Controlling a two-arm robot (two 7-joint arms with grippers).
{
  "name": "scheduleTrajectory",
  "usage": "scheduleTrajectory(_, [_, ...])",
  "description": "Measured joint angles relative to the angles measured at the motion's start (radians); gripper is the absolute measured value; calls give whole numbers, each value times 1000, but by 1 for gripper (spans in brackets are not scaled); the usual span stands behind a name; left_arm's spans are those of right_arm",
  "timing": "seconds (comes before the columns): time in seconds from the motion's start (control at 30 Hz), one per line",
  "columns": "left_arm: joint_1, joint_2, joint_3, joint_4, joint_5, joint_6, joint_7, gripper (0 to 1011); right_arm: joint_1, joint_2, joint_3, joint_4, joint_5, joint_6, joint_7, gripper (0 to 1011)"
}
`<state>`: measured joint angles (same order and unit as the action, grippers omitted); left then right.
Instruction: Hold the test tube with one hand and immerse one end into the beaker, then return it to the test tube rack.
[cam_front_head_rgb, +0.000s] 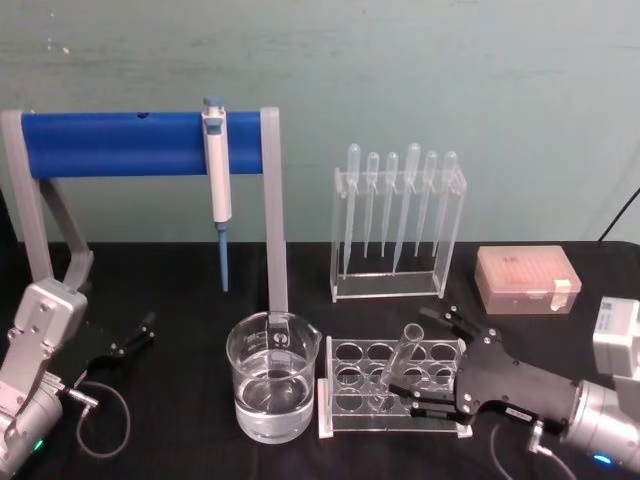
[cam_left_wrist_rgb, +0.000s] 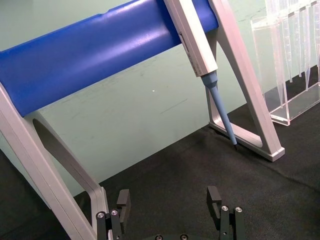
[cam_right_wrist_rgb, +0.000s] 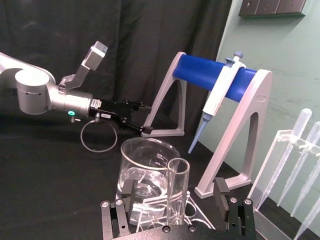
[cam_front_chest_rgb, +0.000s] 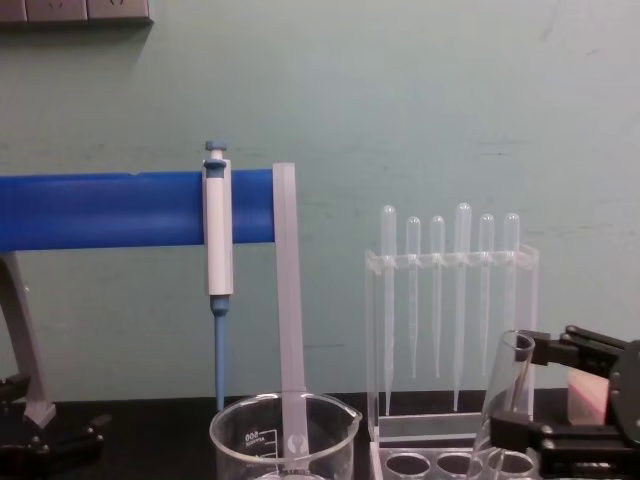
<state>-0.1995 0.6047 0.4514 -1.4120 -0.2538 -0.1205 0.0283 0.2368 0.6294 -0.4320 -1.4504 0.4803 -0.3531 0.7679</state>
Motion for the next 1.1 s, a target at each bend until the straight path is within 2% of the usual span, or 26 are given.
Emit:
scheduleTrajectory(0.1, [0,0,0,0,0,0,0,1000,16,-22,-4,21,1,5,13,1003])
scheduleTrajectory(0.33, [0,0,0,0,0,0,0,1000,26,-47,-4,47,13,17,20,1003])
scheduleTrajectory(0.73, [0,0,0,0,0,0,0,1000,40,-72,-9,80,22,34,27,1003])
scheduleTrajectory(1.1, [0,0,0,0,0,0,0,1000,57,-84,-20,95,1,50,19,1003])
